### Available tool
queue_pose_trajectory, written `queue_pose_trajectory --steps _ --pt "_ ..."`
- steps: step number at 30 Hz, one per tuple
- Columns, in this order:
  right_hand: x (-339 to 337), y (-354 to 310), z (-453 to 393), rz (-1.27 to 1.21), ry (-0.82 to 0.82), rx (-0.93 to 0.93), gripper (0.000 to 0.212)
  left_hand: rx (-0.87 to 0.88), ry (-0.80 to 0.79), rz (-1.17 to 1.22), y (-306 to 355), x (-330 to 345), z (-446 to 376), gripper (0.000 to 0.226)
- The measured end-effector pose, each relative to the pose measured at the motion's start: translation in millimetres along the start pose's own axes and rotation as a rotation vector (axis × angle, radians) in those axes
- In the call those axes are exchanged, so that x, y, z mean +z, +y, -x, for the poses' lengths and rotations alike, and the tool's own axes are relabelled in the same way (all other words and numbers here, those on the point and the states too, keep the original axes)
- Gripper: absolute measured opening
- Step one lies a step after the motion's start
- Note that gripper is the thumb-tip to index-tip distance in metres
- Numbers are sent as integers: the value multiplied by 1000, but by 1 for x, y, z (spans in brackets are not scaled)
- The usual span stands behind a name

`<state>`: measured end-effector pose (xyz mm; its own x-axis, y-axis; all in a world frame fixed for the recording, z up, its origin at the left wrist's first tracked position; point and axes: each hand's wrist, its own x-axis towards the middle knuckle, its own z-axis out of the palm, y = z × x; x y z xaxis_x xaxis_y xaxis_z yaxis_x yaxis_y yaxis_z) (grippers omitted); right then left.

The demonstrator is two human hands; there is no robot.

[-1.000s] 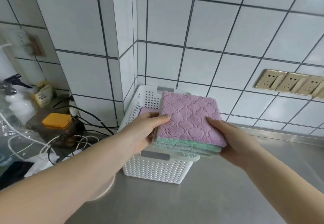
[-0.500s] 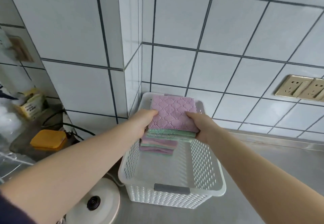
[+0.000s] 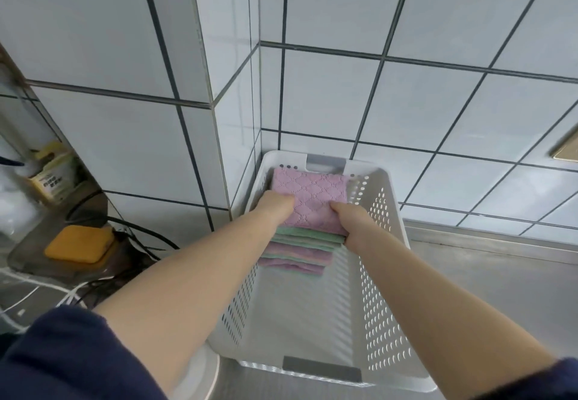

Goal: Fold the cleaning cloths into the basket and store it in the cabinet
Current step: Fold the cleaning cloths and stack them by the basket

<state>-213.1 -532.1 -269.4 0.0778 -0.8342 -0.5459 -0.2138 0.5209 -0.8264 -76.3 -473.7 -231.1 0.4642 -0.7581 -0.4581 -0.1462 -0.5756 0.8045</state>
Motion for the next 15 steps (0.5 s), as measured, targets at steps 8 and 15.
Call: queue_pose_trajectory --steps 8,15 --pt "5 17 -6 87 11 -13 46 -7 15 -97 -15 13 -14 25" --pt "2 9 1 82 28 -111 38 704 149 -793 -17 18 0 59"
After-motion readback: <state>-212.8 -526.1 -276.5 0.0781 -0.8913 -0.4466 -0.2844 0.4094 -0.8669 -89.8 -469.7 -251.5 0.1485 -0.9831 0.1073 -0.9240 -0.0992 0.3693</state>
